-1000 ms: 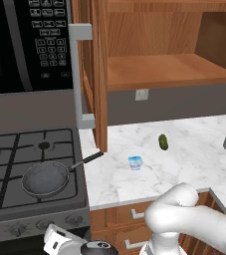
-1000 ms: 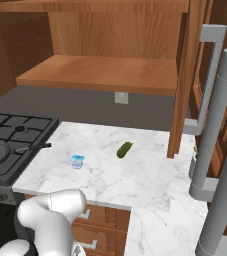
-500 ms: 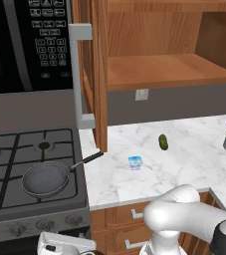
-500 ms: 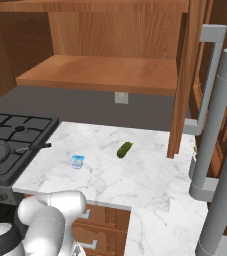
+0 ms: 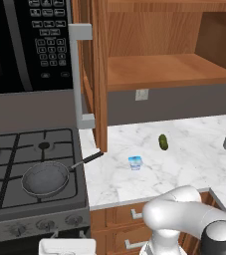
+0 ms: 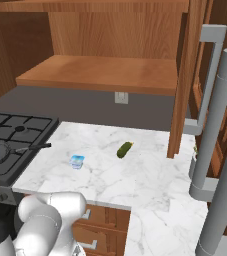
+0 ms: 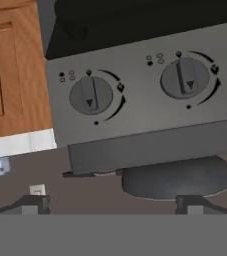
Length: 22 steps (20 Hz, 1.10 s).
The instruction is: Pick the pan from the cabinet and place it on the stove. Then turn on the stove burner for the pan.
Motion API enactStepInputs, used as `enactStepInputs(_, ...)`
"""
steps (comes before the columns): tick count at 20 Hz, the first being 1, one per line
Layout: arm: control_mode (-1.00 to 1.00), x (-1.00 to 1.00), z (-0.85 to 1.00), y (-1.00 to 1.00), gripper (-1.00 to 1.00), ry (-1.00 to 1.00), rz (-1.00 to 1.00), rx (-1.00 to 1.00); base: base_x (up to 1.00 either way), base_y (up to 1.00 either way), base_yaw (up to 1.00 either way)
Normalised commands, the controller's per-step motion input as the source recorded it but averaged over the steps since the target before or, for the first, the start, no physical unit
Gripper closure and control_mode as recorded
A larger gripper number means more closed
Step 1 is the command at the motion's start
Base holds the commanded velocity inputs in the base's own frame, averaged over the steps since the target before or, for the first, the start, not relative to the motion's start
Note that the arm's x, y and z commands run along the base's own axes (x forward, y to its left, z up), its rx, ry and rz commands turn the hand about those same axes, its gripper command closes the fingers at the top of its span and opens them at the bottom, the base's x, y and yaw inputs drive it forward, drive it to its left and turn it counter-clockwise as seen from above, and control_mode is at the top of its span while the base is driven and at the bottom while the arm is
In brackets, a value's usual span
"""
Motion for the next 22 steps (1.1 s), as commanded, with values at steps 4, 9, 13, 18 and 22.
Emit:
enactStepInputs(4,-1.00,0.11,0.00,-0.01,-1.00,-0.12,0.00,-0.09,0.00,0.00,0.00)
enactStepInputs(9,-1.00,0.07,0.00,-0.12,-1.00,-0.04,0.00,-0.02,0.00,0.00,0.00)
enactStepInputs(13,-1.00,0.04,0.00,-0.28,-1.00,0.00,0.00,-0.01,0.00,0.00,0.00)
enactStepInputs(18,-1.00,0.13,0.00,-0.31,-1.00,0.00,0.00,0.00,0.00,0.00,0.00)
enactStepInputs(22,-1.00,0.15,0.00,-0.27,-1.00,0.00,0.00,0.00,0.00,0.00,0.00)
